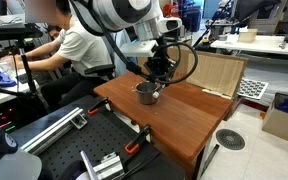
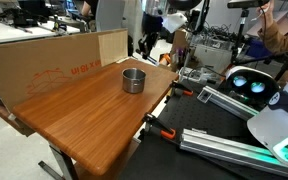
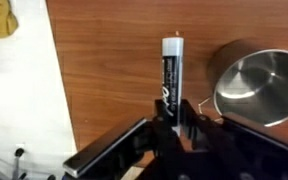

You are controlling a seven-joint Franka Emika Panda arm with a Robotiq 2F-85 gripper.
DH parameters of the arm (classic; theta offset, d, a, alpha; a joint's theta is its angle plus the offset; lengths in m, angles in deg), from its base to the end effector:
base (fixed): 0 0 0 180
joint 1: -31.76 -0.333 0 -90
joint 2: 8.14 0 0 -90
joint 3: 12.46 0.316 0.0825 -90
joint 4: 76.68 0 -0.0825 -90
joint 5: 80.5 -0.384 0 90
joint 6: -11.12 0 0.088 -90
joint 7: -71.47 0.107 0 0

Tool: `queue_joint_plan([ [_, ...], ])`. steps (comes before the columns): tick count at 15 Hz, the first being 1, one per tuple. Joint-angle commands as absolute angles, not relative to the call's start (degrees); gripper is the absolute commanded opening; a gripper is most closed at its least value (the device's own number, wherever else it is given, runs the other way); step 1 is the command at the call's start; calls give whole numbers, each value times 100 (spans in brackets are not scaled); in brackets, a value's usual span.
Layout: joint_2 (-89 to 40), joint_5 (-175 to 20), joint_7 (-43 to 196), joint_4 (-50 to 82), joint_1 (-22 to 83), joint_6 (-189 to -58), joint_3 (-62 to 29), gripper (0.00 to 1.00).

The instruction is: Take the marker from the table and place it in the silver pot

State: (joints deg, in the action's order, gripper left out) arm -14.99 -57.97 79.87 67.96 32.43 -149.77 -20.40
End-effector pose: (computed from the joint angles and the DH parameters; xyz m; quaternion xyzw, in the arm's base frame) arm 0.4738 -0.0541 0.2462 0.9925 0.0334 0.0793 0.0871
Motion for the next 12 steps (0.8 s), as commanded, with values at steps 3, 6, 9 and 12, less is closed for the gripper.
queue_joint_plan([
  [3,-927,-4769,9121,7129,3094,-15368,-2100,5],
  [6,-895,-4364,9476,7182,3107,-15719,-2077,5],
  [9,-965,-4168,9638,7253,3107,-16119,-2042,5],
  [12,-1048,-3757,10000,7221,3089,-16368,-2060,5],
])
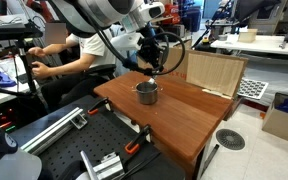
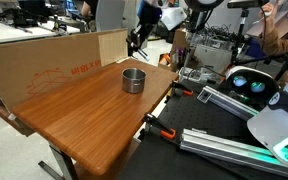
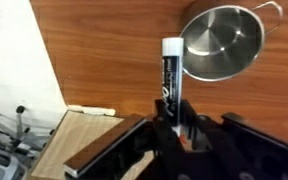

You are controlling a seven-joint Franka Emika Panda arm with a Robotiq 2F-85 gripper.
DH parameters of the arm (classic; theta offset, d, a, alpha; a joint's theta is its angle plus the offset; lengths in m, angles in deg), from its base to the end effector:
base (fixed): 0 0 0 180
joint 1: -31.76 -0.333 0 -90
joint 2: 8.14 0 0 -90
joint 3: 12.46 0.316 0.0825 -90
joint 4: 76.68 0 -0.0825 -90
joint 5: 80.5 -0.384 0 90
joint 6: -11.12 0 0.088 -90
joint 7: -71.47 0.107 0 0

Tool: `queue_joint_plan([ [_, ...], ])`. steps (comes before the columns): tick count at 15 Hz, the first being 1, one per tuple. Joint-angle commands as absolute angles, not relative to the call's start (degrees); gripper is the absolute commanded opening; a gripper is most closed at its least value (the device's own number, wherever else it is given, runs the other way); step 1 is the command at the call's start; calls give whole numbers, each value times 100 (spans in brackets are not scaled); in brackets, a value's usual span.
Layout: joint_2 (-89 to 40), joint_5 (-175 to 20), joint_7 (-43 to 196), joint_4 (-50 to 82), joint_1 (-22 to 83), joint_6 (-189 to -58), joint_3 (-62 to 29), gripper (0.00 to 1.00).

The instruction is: Take the marker from the table and place it in the silver pot

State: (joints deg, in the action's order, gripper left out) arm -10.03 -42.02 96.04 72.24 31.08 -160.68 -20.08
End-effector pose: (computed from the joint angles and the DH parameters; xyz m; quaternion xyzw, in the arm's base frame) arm 0.4611 -0.0113 0.2751 0.9781 0.0488 0.1859 0.0801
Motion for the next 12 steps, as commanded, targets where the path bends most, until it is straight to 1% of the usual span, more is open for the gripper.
queue_joint_plan([
  [1,-1060,-3627,10107,7194,3081,-16389,-2058,5],
  [7,-1259,-2666,10940,6878,3049,-16429,-2061,5],
  [12,-1685,-2199,11302,6553,2911,-16471,-2040,5],
])
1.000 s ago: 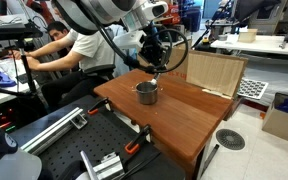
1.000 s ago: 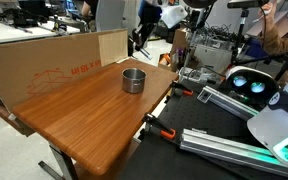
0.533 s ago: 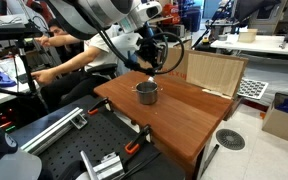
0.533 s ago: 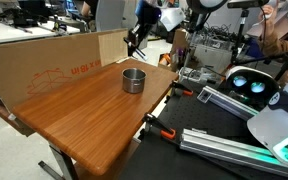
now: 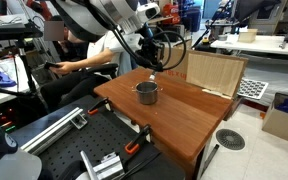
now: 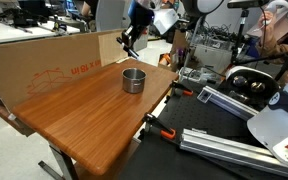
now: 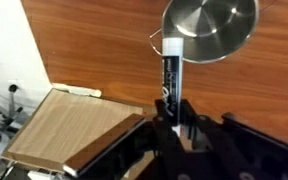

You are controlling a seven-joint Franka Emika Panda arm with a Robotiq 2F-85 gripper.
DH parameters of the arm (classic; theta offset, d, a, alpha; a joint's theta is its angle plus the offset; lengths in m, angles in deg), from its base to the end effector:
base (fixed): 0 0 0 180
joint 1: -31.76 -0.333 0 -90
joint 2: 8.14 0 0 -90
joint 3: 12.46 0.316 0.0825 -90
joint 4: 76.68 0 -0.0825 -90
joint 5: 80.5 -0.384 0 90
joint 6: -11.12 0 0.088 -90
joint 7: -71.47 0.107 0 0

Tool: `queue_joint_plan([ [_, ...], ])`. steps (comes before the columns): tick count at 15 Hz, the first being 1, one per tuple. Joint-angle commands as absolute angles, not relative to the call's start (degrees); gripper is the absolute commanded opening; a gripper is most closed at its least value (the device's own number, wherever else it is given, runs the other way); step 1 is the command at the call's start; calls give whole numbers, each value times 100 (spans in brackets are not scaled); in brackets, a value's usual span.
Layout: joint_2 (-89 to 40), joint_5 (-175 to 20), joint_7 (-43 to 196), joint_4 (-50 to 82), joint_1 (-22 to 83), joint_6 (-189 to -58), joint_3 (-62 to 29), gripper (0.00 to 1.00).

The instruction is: Take the marker from the table and place it in the silver pot

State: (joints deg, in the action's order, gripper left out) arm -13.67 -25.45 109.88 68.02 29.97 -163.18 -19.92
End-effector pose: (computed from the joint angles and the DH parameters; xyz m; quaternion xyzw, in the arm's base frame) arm 0.4742 0.0158 0.2687 0.9686 0.0842 0.2164 0.0889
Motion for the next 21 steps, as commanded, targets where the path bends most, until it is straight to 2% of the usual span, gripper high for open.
queue_joint_plan([
  [1,-1796,-2186,11305,6501,2882,-16505,-2040,5],
  [10,-2549,-2413,10978,6271,2909,-16869,-1965,5],
  [11,-2598,-2493,10887,6279,2958,-16839,-1895,45],
  [13,-2659,-2552,10794,6268,2996,-16803,-1828,53],
  [19,-2784,-2893,10362,6303,3350,-16778,-1432,97],
  [21,-2766,-3057,10213,6342,3508,-16736,-1269,100],
])
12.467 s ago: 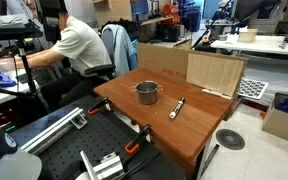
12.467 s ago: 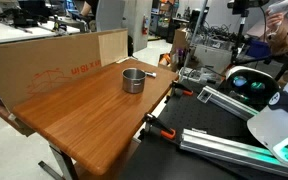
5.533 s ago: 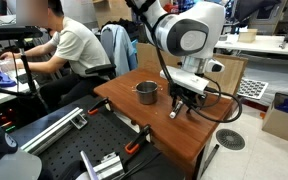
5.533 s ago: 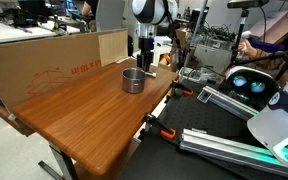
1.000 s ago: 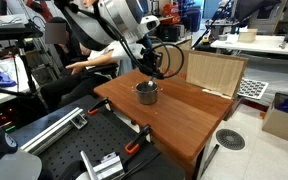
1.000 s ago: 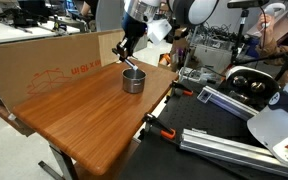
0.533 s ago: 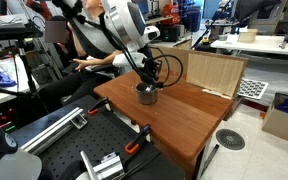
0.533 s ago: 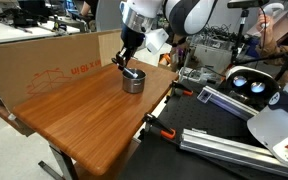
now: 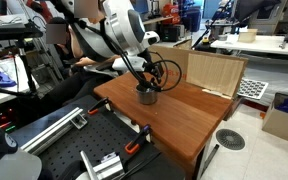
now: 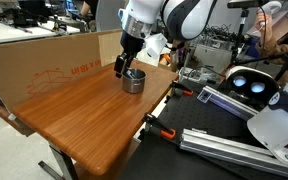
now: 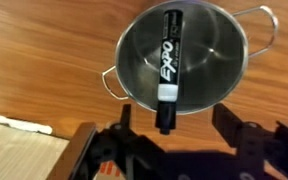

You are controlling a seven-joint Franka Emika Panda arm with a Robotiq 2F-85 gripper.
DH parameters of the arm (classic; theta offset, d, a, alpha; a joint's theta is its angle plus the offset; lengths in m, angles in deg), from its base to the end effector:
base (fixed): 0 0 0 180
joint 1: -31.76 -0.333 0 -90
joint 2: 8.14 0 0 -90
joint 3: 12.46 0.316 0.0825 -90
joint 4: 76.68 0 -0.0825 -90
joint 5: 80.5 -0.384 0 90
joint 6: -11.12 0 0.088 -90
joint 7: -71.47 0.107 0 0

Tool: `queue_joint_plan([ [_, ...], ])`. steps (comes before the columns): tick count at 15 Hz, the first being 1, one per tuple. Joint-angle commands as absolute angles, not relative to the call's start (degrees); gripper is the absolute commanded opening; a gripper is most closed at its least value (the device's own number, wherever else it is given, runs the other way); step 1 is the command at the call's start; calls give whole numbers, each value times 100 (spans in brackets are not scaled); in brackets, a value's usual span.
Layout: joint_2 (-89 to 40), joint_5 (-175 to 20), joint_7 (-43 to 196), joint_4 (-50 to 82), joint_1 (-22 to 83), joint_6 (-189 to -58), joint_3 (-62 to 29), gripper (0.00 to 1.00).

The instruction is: Take the marker from the table and place it in the silver pot

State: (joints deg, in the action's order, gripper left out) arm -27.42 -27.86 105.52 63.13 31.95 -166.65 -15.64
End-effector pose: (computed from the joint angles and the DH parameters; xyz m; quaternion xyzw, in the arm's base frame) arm 0.4861 0.0369 0.1889 0.9764 0.1307 0.1624 0.0559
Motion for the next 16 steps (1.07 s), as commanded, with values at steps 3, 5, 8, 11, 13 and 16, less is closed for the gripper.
queue_joint_plan([
  [3,-2703,-3223,10109,6374,3672,-16688,-1119,100],
  [5,-2657,-3300,10052,6410,3778,-16693,-1034,100],
  [8,-2500,-3451,9994,6546,3957,-16644,-884,100],
  [11,-2194,-3697,9957,6815,4205,-16540,-648,100],
  [13,-1953,-3939,9913,6995,4374,-16422,-460,100],
  [16,-1604,-4356,9760,7247,4601,-16305,-178,100],
])
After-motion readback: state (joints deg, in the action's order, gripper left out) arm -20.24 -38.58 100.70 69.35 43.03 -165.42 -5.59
